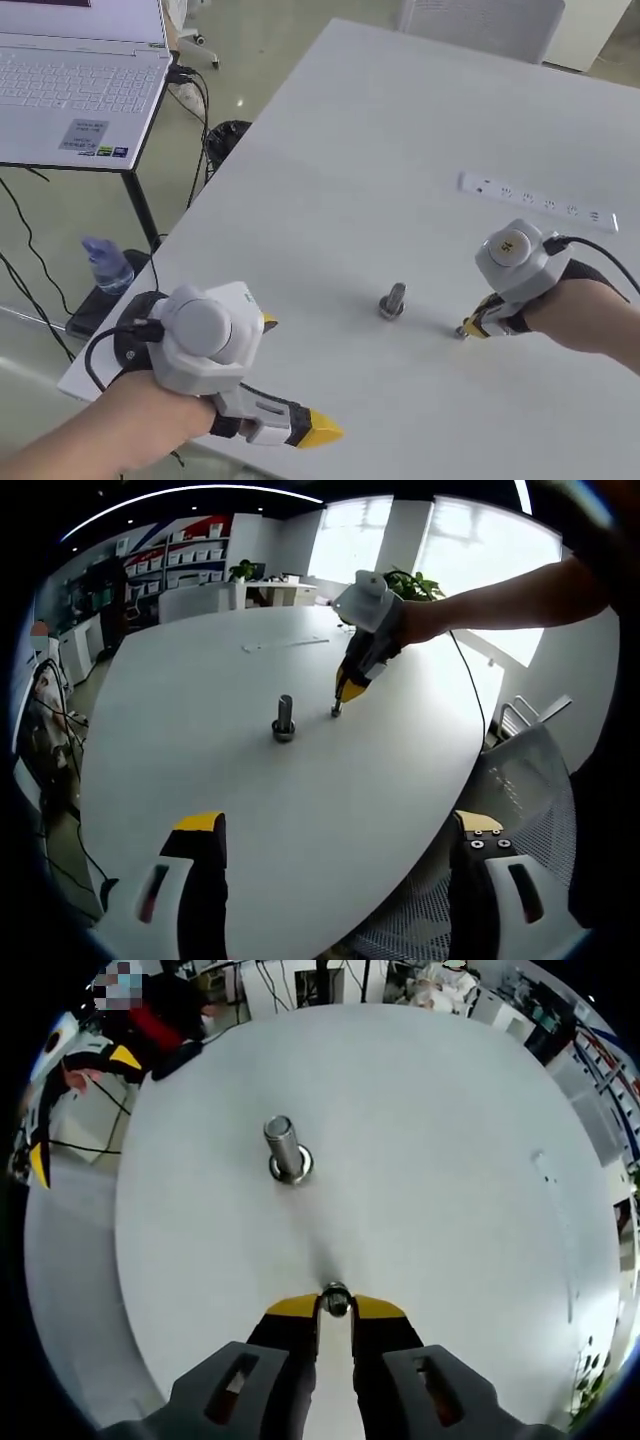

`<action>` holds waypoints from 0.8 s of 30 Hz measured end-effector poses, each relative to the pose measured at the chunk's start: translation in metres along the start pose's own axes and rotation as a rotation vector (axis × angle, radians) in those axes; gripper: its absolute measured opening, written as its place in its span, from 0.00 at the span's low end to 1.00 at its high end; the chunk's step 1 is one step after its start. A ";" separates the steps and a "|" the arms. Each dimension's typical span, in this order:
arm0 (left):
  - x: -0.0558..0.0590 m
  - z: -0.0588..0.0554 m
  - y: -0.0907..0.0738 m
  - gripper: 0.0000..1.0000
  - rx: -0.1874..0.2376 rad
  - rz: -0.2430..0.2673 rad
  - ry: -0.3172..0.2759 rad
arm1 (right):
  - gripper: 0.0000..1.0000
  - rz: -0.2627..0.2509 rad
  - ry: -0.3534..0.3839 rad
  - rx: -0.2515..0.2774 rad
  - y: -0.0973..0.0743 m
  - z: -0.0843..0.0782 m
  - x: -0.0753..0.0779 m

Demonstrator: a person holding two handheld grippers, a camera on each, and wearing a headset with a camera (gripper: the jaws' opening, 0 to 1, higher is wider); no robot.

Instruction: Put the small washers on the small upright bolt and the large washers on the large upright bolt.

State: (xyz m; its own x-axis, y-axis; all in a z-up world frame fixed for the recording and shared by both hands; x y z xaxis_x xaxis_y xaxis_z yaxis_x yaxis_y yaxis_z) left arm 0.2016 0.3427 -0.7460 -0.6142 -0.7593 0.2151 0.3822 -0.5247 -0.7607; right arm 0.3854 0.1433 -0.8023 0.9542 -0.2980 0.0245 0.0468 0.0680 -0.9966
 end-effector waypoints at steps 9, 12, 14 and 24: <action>0.001 -0.002 0.001 0.92 -0.005 -0.003 -0.003 | 0.12 0.001 -0.006 -0.015 0.009 -0.001 0.001; 0.001 -0.003 0.000 0.92 -0.006 -0.004 -0.004 | 0.12 0.005 -0.004 -0.015 0.009 0.000 0.001; 0.000 -0.005 0.000 0.92 -0.006 -0.005 -0.010 | 0.12 0.003 -0.009 -0.019 0.010 0.000 0.001; 0.002 -0.011 0.000 0.90 -0.022 -0.006 -0.013 | 0.12 -0.003 -0.024 -0.021 0.017 -0.001 -0.001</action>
State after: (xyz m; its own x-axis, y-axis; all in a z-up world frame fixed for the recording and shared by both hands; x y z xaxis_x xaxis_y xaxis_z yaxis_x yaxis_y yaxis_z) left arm 0.1928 0.3454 -0.7523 -0.6078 -0.7608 0.2276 0.3629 -0.5211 -0.7725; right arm 0.3848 0.1439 -0.8189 0.9609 -0.2753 0.0296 0.0440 0.0465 -0.9979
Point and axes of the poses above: the centre of the closed fingertips' face, and the gripper's own axes: y roughly forward along the fingers, x roughly to its right, z roughly out of its top, the point moved 4 cm from there along -y, roughly backward along the fingers, and after that the axes turned 12 degrees about -x, right-handed, at the moved point
